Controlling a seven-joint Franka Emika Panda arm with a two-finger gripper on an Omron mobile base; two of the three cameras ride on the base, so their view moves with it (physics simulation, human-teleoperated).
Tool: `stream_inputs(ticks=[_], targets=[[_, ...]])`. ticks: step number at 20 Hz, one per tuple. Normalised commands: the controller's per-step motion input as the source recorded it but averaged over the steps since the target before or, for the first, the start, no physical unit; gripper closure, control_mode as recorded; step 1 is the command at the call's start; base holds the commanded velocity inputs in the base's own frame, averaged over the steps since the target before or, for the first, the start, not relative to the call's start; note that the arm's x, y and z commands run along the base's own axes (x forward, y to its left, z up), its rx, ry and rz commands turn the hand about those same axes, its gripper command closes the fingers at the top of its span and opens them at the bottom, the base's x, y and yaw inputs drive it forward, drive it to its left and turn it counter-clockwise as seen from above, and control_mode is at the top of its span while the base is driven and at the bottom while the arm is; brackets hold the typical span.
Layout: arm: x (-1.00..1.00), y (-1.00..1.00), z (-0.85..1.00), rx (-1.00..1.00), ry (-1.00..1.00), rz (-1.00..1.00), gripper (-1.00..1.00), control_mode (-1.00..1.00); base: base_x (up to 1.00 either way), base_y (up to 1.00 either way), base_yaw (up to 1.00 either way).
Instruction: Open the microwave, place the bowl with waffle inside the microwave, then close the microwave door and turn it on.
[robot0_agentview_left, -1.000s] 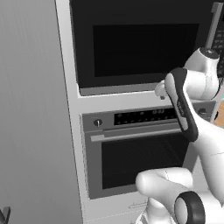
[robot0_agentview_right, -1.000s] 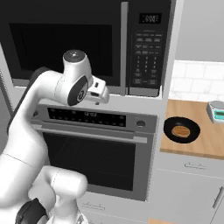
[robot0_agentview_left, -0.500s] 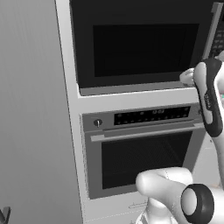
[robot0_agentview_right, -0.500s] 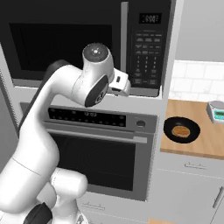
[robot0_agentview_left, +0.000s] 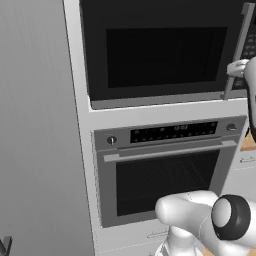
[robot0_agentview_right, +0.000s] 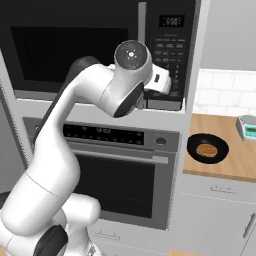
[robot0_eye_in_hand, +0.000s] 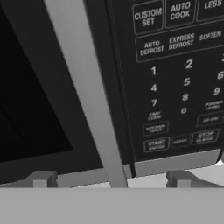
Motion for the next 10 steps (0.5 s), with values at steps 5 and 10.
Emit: stream_inputs(ticks=[5, 10], targets=[[0.56, -0.02, 0.01, -0.01, -0.06, -0.06, -1.00, -1.00, 0.00, 0.00, 0.00], [0.69, 0.00, -0.07, -0.03, -0.04, -0.01, -1.00, -1.00, 0.00, 0.00, 0.00]])
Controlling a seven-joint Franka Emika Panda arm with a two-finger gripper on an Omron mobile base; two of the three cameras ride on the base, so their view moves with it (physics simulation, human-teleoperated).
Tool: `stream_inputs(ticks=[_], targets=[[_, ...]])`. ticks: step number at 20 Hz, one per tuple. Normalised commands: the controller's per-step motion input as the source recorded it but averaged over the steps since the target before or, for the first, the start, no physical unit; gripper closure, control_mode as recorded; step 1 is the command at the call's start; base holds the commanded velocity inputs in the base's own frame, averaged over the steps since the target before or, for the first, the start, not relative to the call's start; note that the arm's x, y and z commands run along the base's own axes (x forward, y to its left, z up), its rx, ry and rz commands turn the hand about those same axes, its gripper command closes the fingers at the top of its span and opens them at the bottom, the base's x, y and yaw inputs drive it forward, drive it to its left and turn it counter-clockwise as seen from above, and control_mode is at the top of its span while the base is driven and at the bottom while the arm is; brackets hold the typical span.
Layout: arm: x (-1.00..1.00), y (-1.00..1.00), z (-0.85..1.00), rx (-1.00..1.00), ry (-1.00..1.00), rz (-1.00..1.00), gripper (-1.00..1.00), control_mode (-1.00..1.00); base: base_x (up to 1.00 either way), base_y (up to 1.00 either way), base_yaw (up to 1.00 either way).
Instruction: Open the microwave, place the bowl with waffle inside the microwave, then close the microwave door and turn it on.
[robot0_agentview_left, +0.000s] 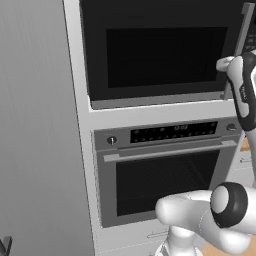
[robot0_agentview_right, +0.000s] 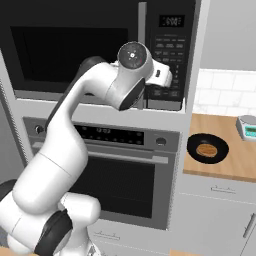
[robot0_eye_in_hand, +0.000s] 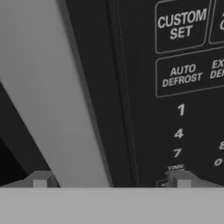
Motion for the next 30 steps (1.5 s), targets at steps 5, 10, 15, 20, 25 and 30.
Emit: stream_inputs(ticks=[5, 10, 15, 20, 25, 30], targets=[[0.64, 0.00, -0.51, -0.03, -0.22, 0.00, -1.00, -1.00, 0.00, 0.00, 0.00], [0.79, 0.12, -0.72, -0.05, -0.19, 0.00, 1.00, -1.00, 0.00, 0.00, 0.00], [0.40, 0.31, -0.17, 0.00, -0.06, 0.04, 1.00, -1.00, 0.00, 0.00, 0.00], [-0.09, 0.17, 0.15, 0.00, 0.03, 0.18, 1.00, -1.00, 0.00, 0.00, 0.00], [-0.95, 0.00, 0.30, 0.00, 0.00, 0.22, 1.00, -1.00, 0.00, 0.00, 0.00], [-1.00, 0.01, 0.09, 0.00, -0.05, 0.17, 1.00, -1.00, 0.00, 0.00, 0.00]])
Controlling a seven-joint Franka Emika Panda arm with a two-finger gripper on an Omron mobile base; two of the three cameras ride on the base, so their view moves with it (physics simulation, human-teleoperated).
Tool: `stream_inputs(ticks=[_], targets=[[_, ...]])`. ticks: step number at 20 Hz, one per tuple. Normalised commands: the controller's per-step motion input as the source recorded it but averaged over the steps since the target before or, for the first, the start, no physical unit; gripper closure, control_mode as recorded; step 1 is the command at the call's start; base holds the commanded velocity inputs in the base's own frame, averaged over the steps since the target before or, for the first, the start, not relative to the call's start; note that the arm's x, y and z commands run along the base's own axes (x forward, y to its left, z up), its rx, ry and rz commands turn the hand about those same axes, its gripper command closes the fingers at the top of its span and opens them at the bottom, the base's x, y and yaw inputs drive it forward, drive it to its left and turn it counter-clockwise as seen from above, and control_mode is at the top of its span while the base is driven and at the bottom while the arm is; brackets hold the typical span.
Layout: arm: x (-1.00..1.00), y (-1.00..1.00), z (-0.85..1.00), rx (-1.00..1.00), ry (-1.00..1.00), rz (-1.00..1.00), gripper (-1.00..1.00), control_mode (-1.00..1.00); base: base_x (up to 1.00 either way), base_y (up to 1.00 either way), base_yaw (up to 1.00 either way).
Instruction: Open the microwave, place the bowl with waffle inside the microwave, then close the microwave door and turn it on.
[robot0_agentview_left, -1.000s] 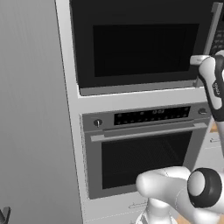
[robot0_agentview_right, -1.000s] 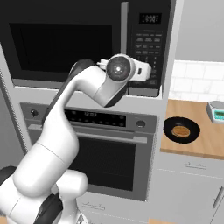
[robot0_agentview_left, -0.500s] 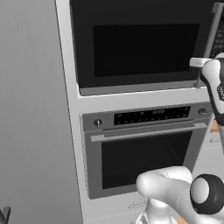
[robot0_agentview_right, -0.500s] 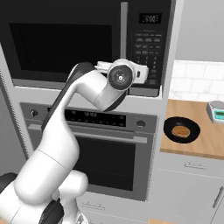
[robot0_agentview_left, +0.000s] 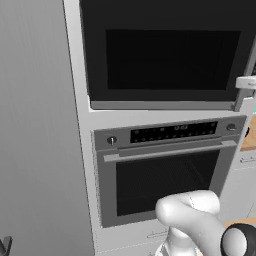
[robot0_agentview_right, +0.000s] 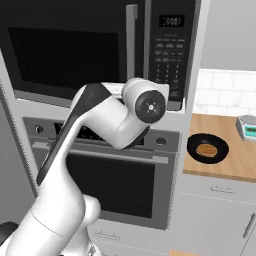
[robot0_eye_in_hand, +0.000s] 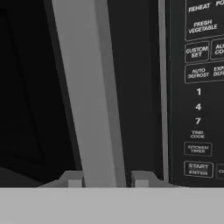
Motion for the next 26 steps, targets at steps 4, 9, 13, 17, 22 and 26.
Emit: stream_inputs(ticks=[4, 9, 13, 17, 22, 26], targets=[[-1.00, 0.36, 0.00, 0.00, -0.12, 0.07, 1.00, -1.00, 0.00, 0.00, 0.00], [-1.00, 0.62, -0.01, -0.01, -0.15, 0.04, 1.00, -1.00, 0.00, 0.00, 0.00], [-1.00, 0.58, 0.00, 0.00, -0.05, 0.06, 1.00, -1.00, 0.00, 0.00, 0.00], [-1.00, 0.56, 0.00, -0.04, 0.00, 0.15, 1.00, -1.00, 0.00, 0.00, 0.00], [-1.00, 0.50, 0.00, -0.04, 0.00, 0.17, 1.00, -1.00, 0.00, 0.00, 0.00], [-1.00, 0.27, 0.00, -0.01, 0.00, 0.23, 1.00, -1.00, 0.00, 0.00, 0.00]])
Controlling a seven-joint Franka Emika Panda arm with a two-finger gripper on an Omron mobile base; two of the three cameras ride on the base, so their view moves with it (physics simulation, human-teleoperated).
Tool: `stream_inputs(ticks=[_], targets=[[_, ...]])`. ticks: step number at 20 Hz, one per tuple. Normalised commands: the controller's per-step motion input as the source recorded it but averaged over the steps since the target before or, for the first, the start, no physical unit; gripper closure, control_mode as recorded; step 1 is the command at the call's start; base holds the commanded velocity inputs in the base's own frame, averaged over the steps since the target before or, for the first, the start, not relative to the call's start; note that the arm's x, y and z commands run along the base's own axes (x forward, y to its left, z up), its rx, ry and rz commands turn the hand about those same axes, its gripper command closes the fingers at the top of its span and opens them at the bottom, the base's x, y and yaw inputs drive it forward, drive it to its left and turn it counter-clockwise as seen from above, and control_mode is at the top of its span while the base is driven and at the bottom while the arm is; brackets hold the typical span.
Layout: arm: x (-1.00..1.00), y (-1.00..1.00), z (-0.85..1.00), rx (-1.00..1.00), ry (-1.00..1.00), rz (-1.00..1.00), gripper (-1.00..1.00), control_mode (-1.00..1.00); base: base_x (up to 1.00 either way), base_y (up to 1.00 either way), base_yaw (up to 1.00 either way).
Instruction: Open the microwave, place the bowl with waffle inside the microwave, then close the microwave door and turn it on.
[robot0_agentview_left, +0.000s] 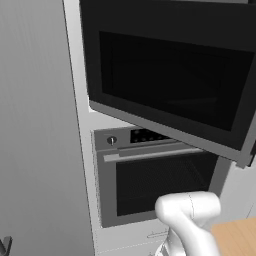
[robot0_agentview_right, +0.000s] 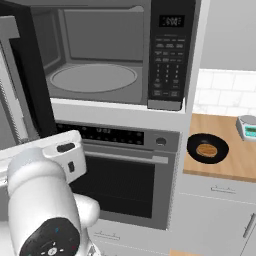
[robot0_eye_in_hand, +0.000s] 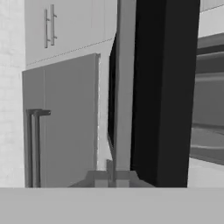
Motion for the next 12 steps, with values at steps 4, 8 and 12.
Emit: stream_inputs(ticks=[4, 8, 12], targets=[[-1.00, 0.12, 0.00, 0.00, 0.00, 0.31, 1.00, -1.00, 0.00, 0.00, 0.00], [-0.08, -0.04, 0.31, 0.01, 0.11, 0.05, 1.00, -1.00, 0.00, 0.00, 0.00], [1.00, -0.25, 0.35, 0.00, 0.20, 0.00, 1.00, -1.00, 0.00, 0.00, 0.00]])
